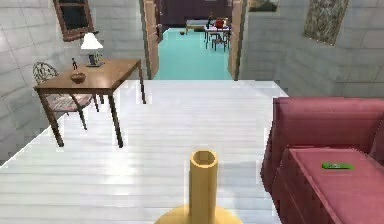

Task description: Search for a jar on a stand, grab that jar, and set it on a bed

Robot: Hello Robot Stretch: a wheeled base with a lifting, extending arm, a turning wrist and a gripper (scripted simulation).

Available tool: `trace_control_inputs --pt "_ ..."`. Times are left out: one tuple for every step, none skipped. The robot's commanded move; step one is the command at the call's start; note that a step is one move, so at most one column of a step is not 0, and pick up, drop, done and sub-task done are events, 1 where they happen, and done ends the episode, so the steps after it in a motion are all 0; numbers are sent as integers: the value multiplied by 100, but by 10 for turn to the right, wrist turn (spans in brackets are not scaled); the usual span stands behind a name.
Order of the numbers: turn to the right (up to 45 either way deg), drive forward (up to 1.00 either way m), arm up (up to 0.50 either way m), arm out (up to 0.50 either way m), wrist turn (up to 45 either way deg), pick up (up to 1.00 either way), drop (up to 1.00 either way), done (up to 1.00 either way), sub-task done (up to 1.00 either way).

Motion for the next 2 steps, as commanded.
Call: trace_control_inputs --pt "0 100 0 0 0 0 0 0 0" --pt "30 0 0 0 0 0 0 0 0"
